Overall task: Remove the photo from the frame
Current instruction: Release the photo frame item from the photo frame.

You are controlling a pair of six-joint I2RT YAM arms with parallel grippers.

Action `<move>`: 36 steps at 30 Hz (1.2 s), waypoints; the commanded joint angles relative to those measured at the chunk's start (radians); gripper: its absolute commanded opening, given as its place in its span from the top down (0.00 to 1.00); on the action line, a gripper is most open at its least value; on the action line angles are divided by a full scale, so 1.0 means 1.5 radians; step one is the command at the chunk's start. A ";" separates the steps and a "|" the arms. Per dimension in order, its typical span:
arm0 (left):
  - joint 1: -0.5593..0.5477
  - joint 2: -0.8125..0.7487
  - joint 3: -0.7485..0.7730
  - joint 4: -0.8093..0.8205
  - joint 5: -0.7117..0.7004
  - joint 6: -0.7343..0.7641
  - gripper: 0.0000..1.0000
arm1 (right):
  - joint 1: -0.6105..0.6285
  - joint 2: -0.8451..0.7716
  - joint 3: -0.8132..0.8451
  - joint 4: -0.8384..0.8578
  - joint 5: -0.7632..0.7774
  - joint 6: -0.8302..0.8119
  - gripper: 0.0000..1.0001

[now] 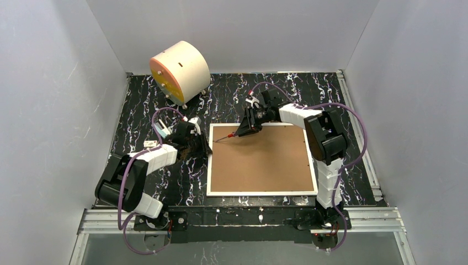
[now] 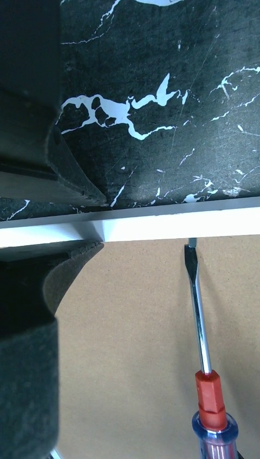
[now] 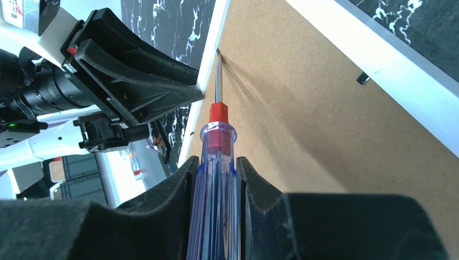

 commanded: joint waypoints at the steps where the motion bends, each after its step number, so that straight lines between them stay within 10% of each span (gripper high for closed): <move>1: -0.009 0.022 -0.018 -0.069 -0.037 0.021 0.73 | 0.012 0.017 0.024 -0.031 0.034 -0.031 0.99; 13: -0.024 0.030 -0.015 -0.068 -0.034 0.030 0.69 | 0.013 0.025 0.004 0.011 0.020 -0.007 0.99; 36: -0.036 0.048 -0.013 -0.088 -0.045 0.048 0.96 | 0.039 0.056 0.047 0.009 0.031 0.005 0.99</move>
